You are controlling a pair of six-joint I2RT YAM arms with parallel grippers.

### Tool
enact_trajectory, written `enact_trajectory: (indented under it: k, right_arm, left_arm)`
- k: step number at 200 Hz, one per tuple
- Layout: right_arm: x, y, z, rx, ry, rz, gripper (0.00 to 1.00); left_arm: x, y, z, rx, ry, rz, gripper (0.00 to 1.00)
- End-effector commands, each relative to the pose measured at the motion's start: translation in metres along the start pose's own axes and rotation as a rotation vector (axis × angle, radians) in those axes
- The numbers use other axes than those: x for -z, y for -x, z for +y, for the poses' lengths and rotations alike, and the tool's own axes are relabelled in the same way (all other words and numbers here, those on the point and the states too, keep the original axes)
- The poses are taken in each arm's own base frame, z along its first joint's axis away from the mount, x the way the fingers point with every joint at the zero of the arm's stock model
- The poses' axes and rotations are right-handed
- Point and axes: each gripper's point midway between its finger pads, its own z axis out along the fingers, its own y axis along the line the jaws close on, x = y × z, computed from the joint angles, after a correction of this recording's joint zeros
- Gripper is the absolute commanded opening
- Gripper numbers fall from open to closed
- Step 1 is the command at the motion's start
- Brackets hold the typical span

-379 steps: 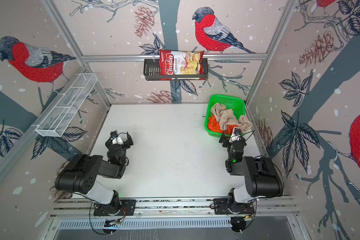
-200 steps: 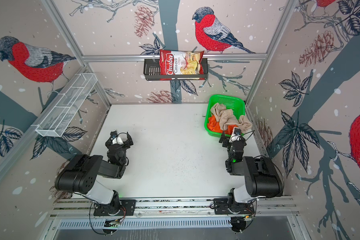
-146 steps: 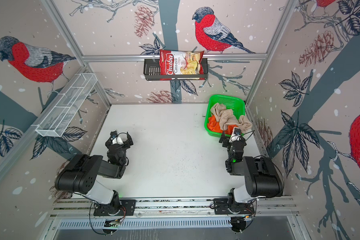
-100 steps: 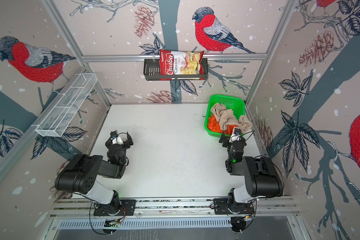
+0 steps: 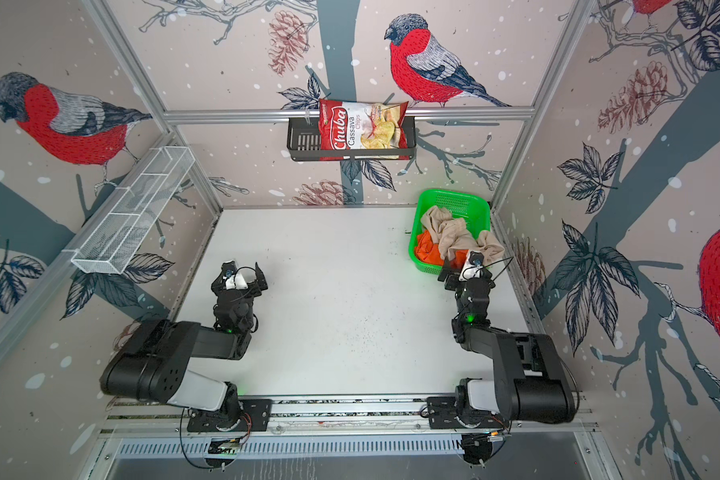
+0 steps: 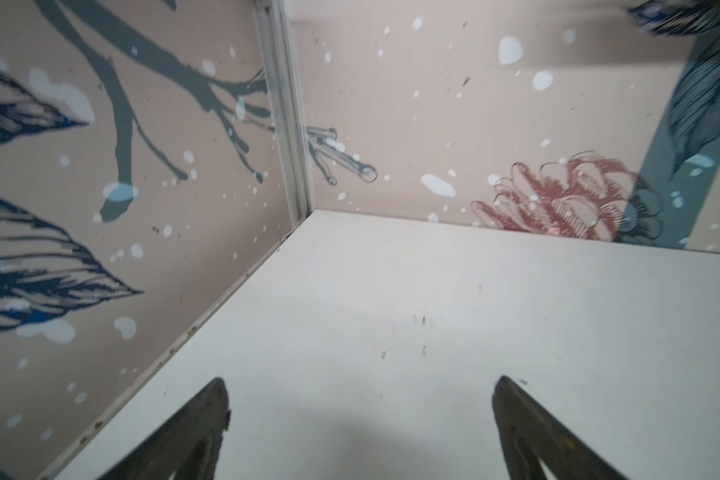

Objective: Fold and stack the shorts
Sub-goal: 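Reach the right gripper into the green basket while the left arm moves forward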

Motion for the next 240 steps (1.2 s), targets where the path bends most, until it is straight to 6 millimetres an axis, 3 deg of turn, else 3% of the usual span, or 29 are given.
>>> enact_trajectory:
  k: [1, 26, 53, 79, 105, 121, 160, 180, 214, 240]
  right_arm:
    - [0.002, -0.012, 0.008, -0.083, 0.013, 0.16, 0.99]
    - [0.01, -0.007, 0.022, -0.174, 0.044, 0.242, 0.99]
    - [0.021, -0.005, 0.021, -0.308, -0.007, 0.343, 1.0]
    - [0.03, 0.001, 0.029, -0.355, 0.016, 0.44, 1.0]
    - [0.028, 0.022, 0.029, -0.354, 0.016, 0.444, 0.99]
    - [0.023, 0.037, 0.027, -0.381, 0.03, 0.444, 0.99]
    - [-0.012, 0.052, 0.012, -0.432, 0.002, 0.534, 1.0]
    - [-0.037, 0.051, 0.035, -0.351, 0.099, 0.61, 0.99]
    - [-0.083, 0.022, 0.05, -0.155, 0.024, 0.77, 0.99]
    - [-0.12, -0.003, 0.038, -0.072, -0.14, 0.861, 1.0]
  left_arm:
    - [0.005, 0.019, -0.015, -0.071, -0.03, 0.004, 0.98]
    - [0.016, 0.045, -0.05, 0.005, -0.246, 0.024, 0.97]
    - [0.025, 0.059, -0.075, 0.169, -0.393, 0.113, 0.97]
    - [0.033, 0.059, -0.095, 0.245, -0.504, 0.2, 0.97]
    - [0.034, 0.052, -0.104, 0.297, -0.54, 0.262, 0.96]
    - [0.035, 0.049, -0.112, 0.305, -0.579, 0.294, 0.91]
    - [0.026, 0.045, -0.132, 0.302, -0.643, 0.36, 0.9]
    - [0.016, 0.04, -0.14, 0.297, -0.657, 0.385, 0.9]
    - [0.0, 0.023, -0.157, 0.265, -0.691, 0.45, 0.9]
    - [-0.011, 0.006, -0.168, 0.245, -0.704, 0.504, 0.9]
